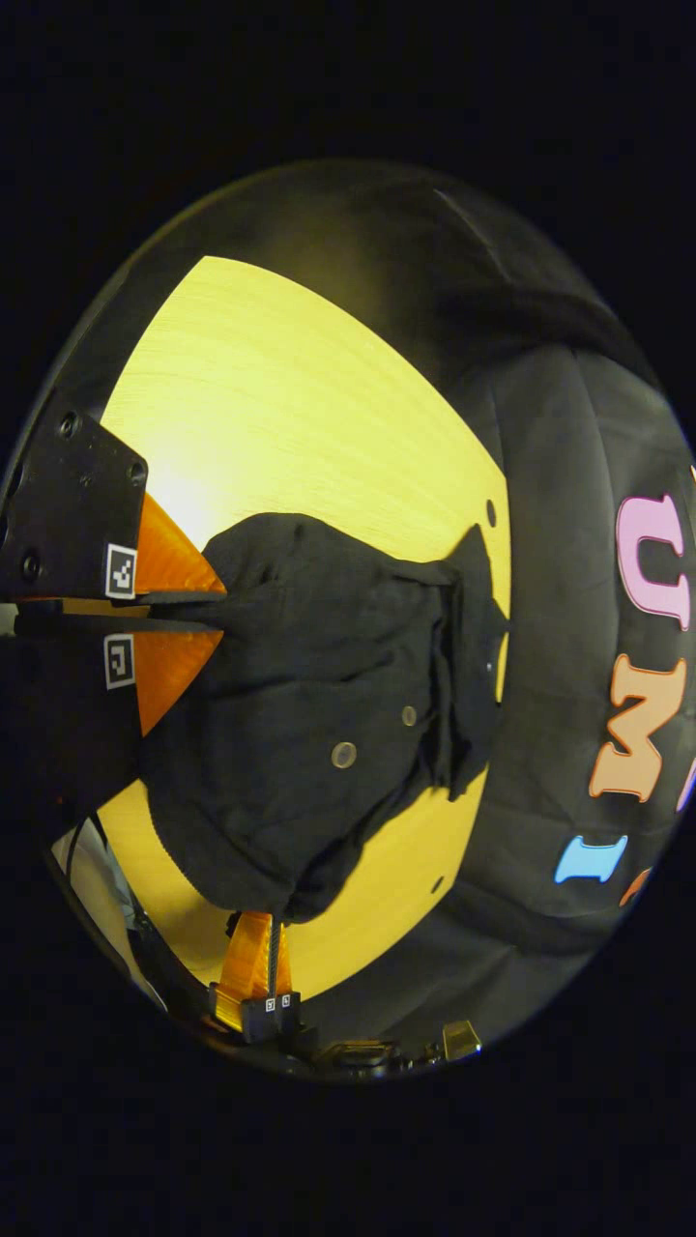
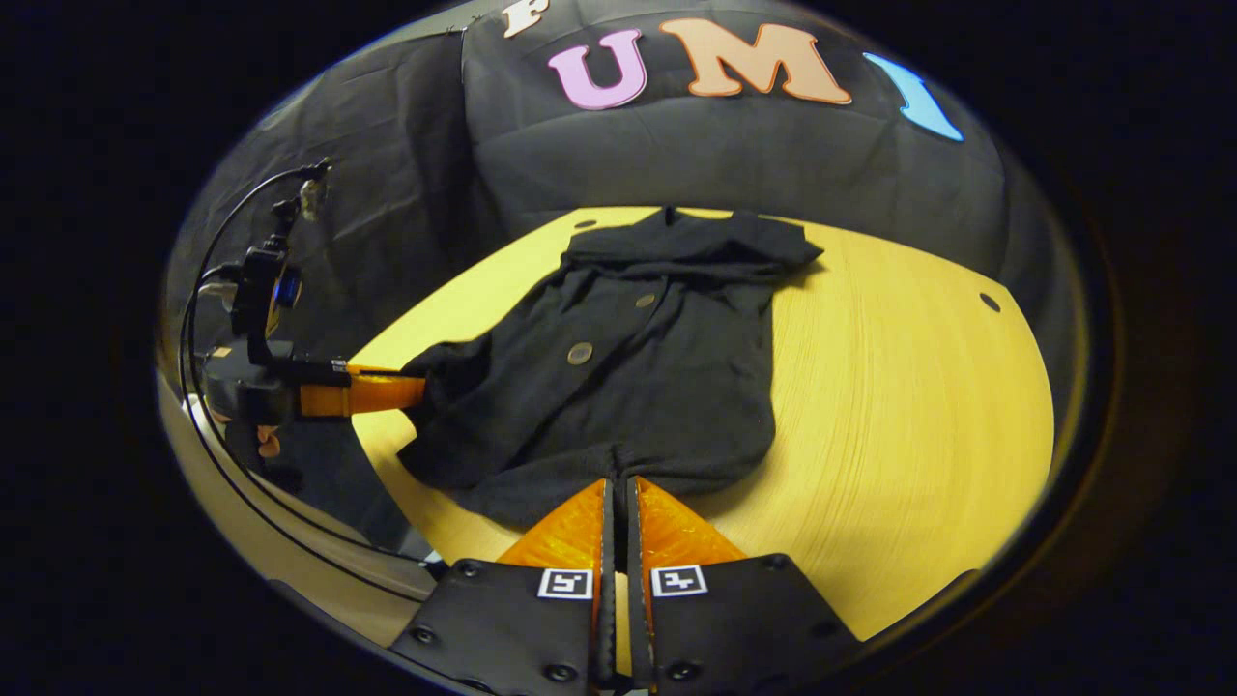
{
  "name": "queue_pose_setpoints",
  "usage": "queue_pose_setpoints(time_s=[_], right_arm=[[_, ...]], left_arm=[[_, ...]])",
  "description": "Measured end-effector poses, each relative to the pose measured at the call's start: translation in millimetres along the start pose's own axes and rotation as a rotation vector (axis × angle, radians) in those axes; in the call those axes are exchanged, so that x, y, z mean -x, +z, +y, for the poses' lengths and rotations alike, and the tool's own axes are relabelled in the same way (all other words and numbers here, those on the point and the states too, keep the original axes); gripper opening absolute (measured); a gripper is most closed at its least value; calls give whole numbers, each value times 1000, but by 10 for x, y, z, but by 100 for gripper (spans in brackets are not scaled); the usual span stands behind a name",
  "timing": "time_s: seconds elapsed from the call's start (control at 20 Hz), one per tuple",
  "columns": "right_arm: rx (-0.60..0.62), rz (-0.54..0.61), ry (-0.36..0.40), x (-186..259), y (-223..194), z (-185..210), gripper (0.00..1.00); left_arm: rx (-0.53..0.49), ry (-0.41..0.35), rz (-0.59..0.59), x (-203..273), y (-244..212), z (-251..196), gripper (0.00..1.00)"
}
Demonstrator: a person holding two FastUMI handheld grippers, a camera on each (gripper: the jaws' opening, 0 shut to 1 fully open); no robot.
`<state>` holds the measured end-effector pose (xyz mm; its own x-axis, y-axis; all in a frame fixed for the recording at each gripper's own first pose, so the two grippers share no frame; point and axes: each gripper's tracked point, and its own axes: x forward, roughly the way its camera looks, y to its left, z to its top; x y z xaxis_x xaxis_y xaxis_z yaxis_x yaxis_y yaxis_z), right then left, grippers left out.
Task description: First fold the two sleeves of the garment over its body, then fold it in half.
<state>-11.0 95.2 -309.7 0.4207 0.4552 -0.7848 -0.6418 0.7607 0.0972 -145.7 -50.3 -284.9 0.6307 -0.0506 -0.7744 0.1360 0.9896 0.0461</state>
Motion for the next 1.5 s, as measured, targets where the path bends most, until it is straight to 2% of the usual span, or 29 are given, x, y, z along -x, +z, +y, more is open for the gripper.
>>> queue_pose_setpoints(time_s=[0.35,0.55,0.7,0.95,1.15,1.25,1.35,1.4,1.45,1.5], right_arm=[[14,-206,-60,-23,1228,-474,8],[95,-313,-106,-52,1955,-694,8],[159,-360,-144,-172,2436,-869,7],[206,-362,-178,-548,2893,-1163,7],[177,-352,-210,-971,3158,-1452,7],[167,-343,-246,-1138,3275,-1627,7],[177,-367,-321,-1144,3469,-1834,7],[171,-375,-327,-1122,3524,-1880,6],[157,-378,-321,-1094,3592,-1902,6],[141,-385,-297,-1054,3612,-1881,25]], left_arm=[[20,-30,-230,-222,1327,-28,0],[-23,22,-346,-373,2074,71,0],[-12,12,-412,-591,2514,55,0],[-7,38,-407,-1133,2955,207,0],[-9,66,-369,-1627,3152,252,0],[-29,91,-351,-1832,3226,307,0],[-37,107,-341,-1925,3320,330,0],[-46,119,-371,-1912,3425,352,6],[-62,148,-397,-1873,3523,410,38],[-81,172,-438,-1828,3646,444,69]])
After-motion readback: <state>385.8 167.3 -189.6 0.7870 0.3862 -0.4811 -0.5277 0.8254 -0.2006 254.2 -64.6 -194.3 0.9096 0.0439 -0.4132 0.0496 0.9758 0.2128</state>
